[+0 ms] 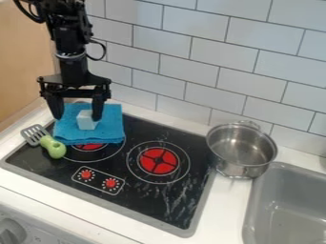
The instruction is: Take the white object from the blue cloth and put it on the right side burner
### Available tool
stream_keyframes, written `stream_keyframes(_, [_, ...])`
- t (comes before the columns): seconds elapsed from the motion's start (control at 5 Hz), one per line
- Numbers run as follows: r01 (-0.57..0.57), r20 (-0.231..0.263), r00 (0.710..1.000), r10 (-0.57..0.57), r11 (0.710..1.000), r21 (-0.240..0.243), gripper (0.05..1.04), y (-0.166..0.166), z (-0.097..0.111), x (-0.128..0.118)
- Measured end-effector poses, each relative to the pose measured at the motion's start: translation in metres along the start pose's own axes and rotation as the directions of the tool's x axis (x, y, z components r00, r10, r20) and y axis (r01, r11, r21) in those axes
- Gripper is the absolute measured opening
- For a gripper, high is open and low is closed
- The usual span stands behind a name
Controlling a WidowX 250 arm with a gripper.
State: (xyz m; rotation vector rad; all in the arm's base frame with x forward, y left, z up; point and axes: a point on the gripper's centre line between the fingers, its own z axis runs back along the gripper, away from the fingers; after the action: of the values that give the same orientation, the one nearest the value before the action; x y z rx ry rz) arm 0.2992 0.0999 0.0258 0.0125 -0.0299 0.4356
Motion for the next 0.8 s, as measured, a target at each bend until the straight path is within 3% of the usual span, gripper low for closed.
stream_keyframes(0.2, [-0.003, -0.006, 1.0, 0.003, 1.0, 0.001, 0.633, -0.002, -0.003, 0.002])
stream_keyframes(0.4, [-0.014, 0.008, 1.0, 0.014, 1.0, 0.013, 0.402, -0.002, -0.002, 0.005])
stream_keyframes(0.8, [-0.03, 0.021, 0.999, 0.03, 0.999, 0.014, 0.393, -0.005, -0.001, 0.012])
